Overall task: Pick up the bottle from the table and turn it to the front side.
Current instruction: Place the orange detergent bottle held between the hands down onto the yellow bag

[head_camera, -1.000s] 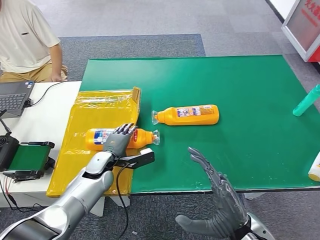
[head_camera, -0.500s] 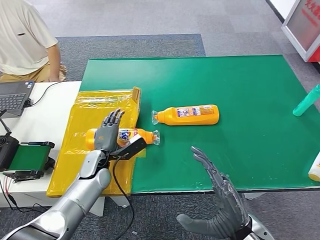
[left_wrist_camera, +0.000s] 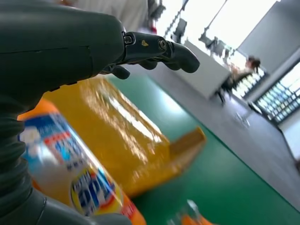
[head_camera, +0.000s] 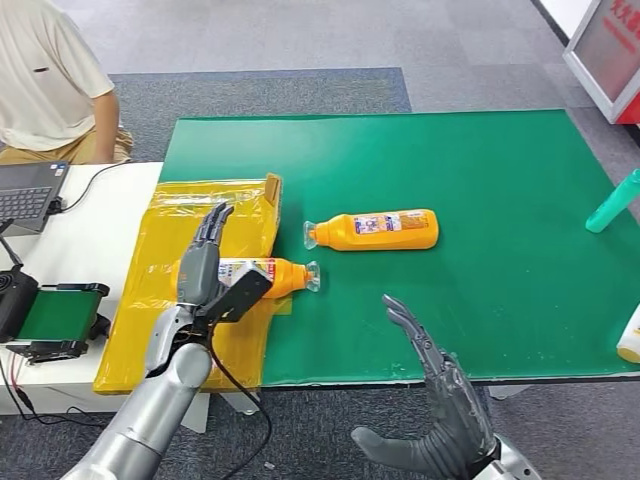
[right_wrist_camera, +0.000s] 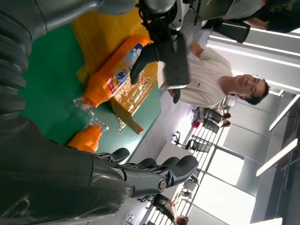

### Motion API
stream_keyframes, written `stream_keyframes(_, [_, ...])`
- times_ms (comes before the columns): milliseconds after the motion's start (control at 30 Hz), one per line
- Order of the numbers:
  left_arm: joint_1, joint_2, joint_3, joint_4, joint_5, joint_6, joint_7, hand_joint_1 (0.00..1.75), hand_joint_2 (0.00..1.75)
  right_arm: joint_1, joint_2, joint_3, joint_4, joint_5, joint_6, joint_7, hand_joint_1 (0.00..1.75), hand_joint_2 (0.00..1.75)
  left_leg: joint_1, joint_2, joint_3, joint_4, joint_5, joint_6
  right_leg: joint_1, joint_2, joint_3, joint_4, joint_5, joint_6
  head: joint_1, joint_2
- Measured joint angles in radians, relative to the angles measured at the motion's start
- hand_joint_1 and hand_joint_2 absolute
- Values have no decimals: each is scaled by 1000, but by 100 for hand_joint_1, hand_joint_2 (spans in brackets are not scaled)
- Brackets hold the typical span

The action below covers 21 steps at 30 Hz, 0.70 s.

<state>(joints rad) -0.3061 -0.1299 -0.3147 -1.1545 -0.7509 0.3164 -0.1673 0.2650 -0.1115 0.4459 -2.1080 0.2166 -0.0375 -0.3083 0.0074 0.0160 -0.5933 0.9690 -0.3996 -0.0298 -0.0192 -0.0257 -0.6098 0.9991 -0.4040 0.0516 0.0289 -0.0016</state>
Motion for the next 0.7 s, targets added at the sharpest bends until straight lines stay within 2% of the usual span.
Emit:
stream_keyframes(67, [36,-3,2,-86,175,-114,-45,0,175,10,-3,-5,0,6,-14,5,0,175,0,0,0,0,0,0,0,0,0,0,0,0,0,0])
stream_keyframes(133, [76,-4,1,-182,274,-171,-64,0,175,21,-6,-16,0,8,-23,10,0,175,0,0,0,0,0,0,0,0,0,0,0,0,0,0])
stream_keyframes(267, [168,5,2,-360,379,-202,-65,0,175,42,-8,-59,7,8,-37,27,0,175,0,0,0,0,-1,1,0,0,0,0,-1,1,0,0])
stream_keyframes(400, [244,20,5,-473,459,-228,-84,0,175,49,-7,-103,20,6,-38,39,0,175,0,0,0,0,-1,1,0,0,0,0,-1,0,0,0])
stream_keyframes(700, [279,32,10,-550,472,-232,-87,0,175,49,0,-130,34,7,-35,45,0,175,0,0,0,0,-1,1,0,0,0,0,-1,0,0,0])
